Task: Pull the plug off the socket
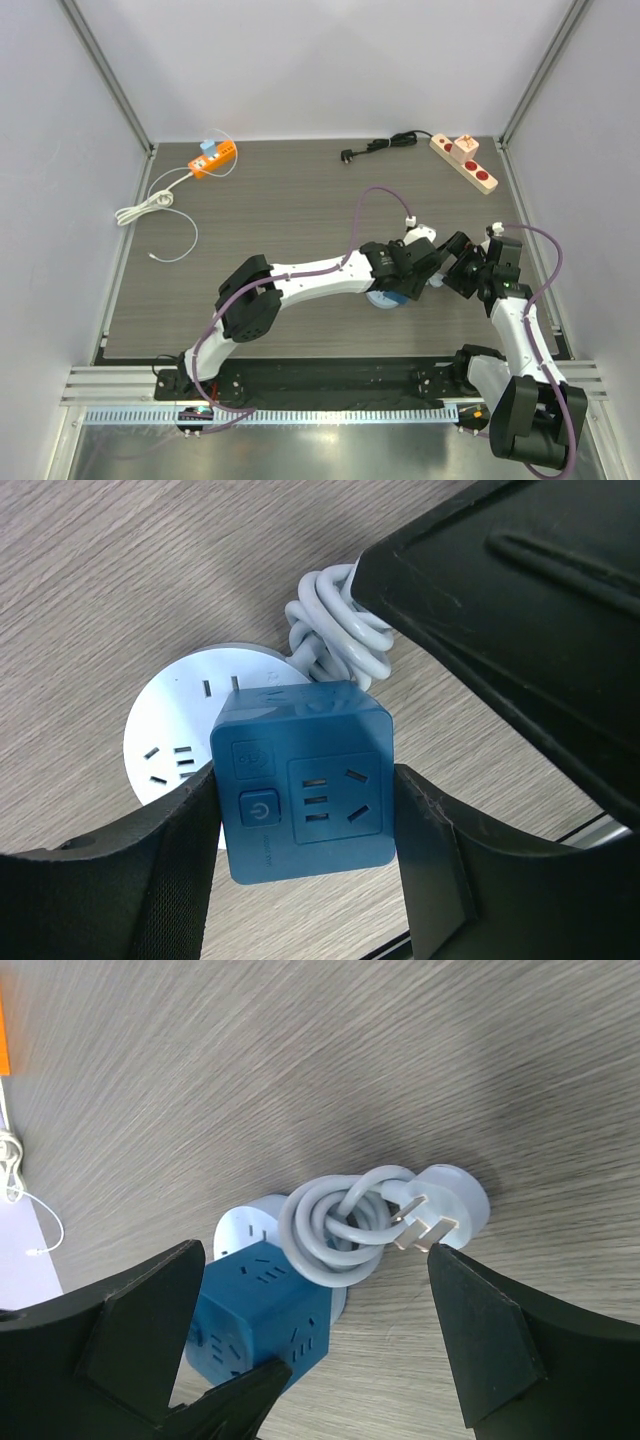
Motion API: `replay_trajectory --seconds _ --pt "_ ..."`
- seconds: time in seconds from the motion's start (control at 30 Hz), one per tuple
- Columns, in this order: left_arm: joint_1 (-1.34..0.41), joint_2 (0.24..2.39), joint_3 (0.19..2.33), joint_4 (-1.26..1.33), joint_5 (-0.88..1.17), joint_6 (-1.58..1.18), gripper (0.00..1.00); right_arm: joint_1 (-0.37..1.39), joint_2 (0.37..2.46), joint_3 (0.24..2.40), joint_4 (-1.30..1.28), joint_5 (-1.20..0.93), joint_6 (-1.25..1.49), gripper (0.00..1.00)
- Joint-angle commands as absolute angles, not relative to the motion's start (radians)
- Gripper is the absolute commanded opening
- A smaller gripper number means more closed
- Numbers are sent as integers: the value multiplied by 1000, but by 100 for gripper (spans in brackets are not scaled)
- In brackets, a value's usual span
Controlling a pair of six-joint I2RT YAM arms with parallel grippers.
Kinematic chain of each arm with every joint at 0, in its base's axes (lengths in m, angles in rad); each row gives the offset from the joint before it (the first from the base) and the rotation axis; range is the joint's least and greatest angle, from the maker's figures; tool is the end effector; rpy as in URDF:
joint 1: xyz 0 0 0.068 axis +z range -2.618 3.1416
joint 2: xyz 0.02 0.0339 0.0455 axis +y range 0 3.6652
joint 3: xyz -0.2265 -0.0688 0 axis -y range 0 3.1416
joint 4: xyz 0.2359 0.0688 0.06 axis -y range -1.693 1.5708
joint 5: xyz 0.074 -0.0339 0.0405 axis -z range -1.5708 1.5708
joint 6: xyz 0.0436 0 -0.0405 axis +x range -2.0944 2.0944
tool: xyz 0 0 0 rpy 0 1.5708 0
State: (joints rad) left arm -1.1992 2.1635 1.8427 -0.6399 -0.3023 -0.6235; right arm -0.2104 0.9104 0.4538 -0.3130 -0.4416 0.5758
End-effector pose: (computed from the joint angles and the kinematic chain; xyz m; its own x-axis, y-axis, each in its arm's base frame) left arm 0.1775 -0.4197 0.1892 -0.7248 0.3248 -0.6076 0.4981 0.8563 -0.1364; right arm 0.2002 -0.0237 0.1633 -0.6314 0.6382 -0.4404 0.2771 0.7162 0.6405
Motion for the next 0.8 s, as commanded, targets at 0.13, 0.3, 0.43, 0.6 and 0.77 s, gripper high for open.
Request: replay_trajectory --seconds 0.13,0.3,0.43,0.6,0.77 --pt "-1187 2089 1709 -632 -322 -580 0 -195 853 453 -307 -472 588 100" --pt "-1187 1999 1629 -571 -282 -531 0 -184 813 460 -314 -517 568 100" --pt "-1189 1896 1507 -494 -261 -408 0 -178 796 482 -336 -561 526 100" --pt "-1193 1728 1294 -358 -233 -267 0 -155 827 503 -339 -618 514 100" --pt "-1230 1574 1096 -181 -245 -106 0 -23 871 555 -338 -598 515 100"
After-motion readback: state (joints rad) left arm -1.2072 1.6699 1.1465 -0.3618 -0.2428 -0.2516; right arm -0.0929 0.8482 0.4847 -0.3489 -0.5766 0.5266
